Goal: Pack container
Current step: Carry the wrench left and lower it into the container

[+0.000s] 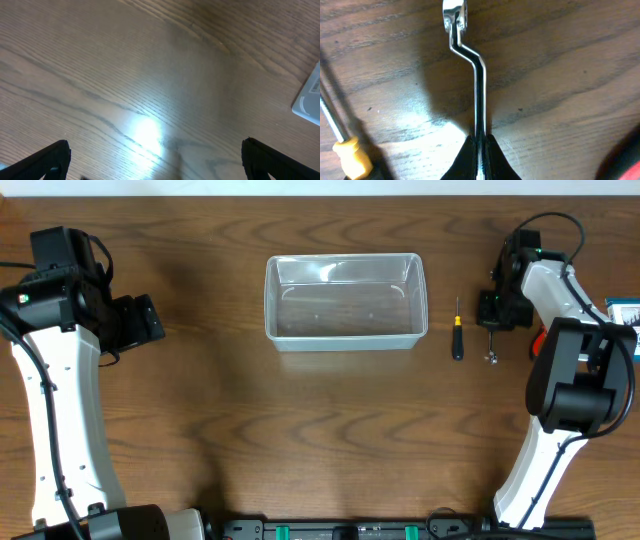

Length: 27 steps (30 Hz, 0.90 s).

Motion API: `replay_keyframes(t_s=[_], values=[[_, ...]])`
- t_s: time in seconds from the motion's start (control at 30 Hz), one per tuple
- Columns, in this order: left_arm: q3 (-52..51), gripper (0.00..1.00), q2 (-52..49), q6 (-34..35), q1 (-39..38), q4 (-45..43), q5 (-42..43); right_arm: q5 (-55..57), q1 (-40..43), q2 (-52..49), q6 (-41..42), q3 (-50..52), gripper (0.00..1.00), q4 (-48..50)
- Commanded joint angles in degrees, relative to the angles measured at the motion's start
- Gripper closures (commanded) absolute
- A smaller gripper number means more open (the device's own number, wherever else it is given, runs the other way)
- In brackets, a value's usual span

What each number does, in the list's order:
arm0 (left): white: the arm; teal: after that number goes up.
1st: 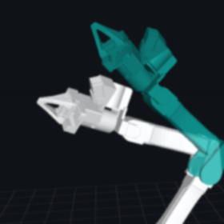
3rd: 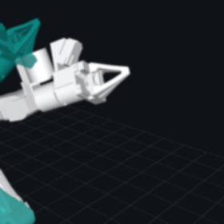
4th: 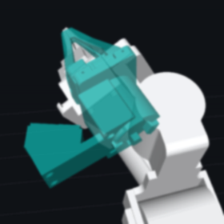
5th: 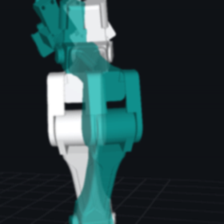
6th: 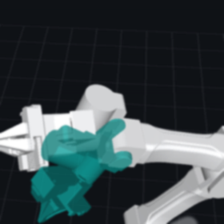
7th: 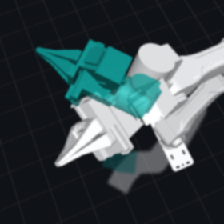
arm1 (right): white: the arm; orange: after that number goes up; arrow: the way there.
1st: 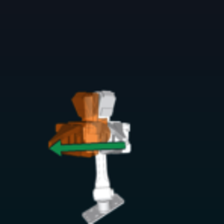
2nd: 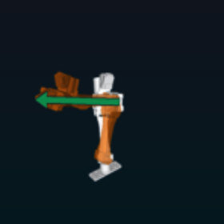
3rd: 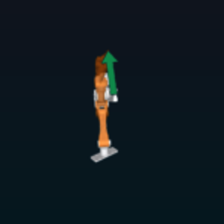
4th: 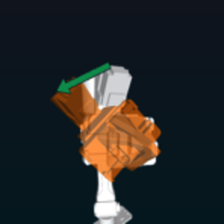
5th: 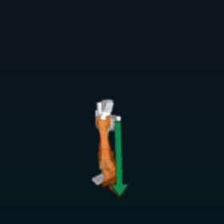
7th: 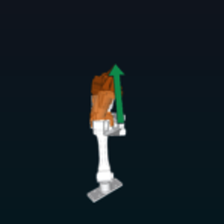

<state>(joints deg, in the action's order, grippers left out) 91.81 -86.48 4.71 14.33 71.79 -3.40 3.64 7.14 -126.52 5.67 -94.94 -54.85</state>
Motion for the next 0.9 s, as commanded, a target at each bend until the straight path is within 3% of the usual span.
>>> replay_keyframes(t_s=[0.0,0.3,0.57,0.87], values=[[1.3,0.02,0.5,0.3,0.2,0.2,-0.1,0.4,-0.6,-0.2,0.7,-5.9,0.99,-1.9],[1.3,0.02,0.5,0.3,0.2,0.2,-0.1,0.3,-3.2,-0.2,-2.4,-24.8,0.99,-13.9],[1.3,0.02,0.5,0.3,0.2,0.2,-0.1,0.4,-14.2,-0.2,-17.7,-45.2,0.99,-26.6],[1.3,0.02,0.5,0.3,0.2,0.7,-0.1,0.4,-28.3,-0.2,-18.7,-49.3,0.99,-25.4]])
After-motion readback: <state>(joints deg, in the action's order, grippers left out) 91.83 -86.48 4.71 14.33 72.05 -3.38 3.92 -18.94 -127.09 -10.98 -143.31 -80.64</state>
